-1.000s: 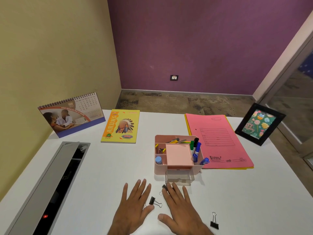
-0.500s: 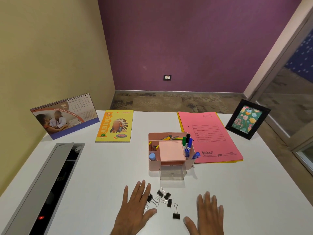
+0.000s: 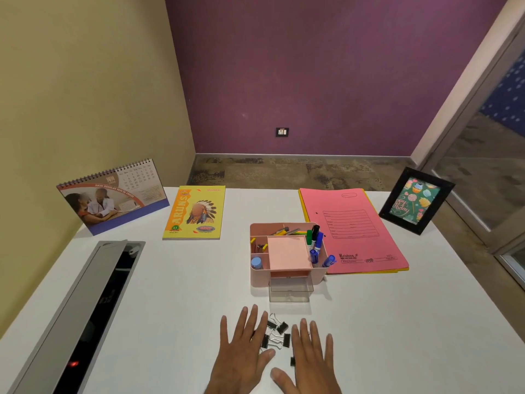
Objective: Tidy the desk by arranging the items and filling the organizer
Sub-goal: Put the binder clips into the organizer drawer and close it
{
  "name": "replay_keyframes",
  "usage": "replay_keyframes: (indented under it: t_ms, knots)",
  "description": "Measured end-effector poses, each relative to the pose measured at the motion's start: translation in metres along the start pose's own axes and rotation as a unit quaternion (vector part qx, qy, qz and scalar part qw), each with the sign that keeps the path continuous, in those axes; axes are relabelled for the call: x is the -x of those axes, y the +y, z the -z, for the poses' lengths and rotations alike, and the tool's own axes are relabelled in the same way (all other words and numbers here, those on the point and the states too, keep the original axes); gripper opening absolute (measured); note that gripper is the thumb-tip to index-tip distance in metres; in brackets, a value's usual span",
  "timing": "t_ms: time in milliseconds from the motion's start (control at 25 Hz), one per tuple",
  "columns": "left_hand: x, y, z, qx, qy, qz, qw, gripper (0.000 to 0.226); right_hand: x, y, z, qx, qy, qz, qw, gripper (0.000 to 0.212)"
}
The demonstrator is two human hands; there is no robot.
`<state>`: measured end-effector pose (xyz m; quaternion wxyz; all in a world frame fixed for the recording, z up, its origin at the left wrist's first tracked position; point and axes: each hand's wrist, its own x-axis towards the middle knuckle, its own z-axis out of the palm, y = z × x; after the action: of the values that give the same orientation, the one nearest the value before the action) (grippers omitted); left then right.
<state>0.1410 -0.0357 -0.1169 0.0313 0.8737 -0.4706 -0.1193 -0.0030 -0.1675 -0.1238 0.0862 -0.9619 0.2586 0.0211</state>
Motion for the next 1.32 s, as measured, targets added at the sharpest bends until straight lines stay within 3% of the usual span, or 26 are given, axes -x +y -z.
replay_keyframes:
  t_ms: [120,240,360,480,640,840,1080,1200,1320]
  knots:
    - [0.000,0.000,0.009,0.039,-0.020,-0.005,0.999,0.068,-0.008,-0.005,0.006,-0.012,-0.034,0.008,0.999,0.098]
    - [0.000,-0.009,0.006,0.144,0.067,0.001,0.987,0.069,-0.008,-0.003,0.015,-0.040,-0.069,0.008,0.997,0.092]
    - [-0.001,-0.022,0.007,0.198,0.089,-0.012,0.976,0.052,-0.005,0.006,0.019,-0.115,-0.013,-0.002,0.993,0.094]
    - [-0.005,-0.027,0.007,0.167,0.089,-0.050,0.981,0.042,-0.001,0.015,0.022,-0.170,0.024,-0.028,0.985,0.096]
    - [-0.007,-0.023,0.015,0.182,0.101,-0.019,0.978,0.028,0.001,0.020,0.020,-0.212,0.057,-0.039,0.975,0.085]
    - [-0.008,-0.022,0.027,0.151,0.052,-0.042,0.986,0.048,0.001,0.019,0.020,-0.237,0.096,-0.034,0.966,0.072]
    - [-0.010,-0.017,0.039,0.177,0.049,-0.011,0.983,0.020,-0.003,0.014,0.019,-0.261,0.154,-0.018,0.953,0.051]
    - [-0.005,-0.012,0.051,0.291,0.031,0.049,0.955,0.020,-0.005,0.008,0.029,-0.285,0.163,-0.003,0.944,0.053]
    - [-0.008,0.001,0.066,0.460,0.031,0.096,0.882,0.016,-0.005,-0.003,0.046,-0.329,0.136,-0.033,0.934,0.048]
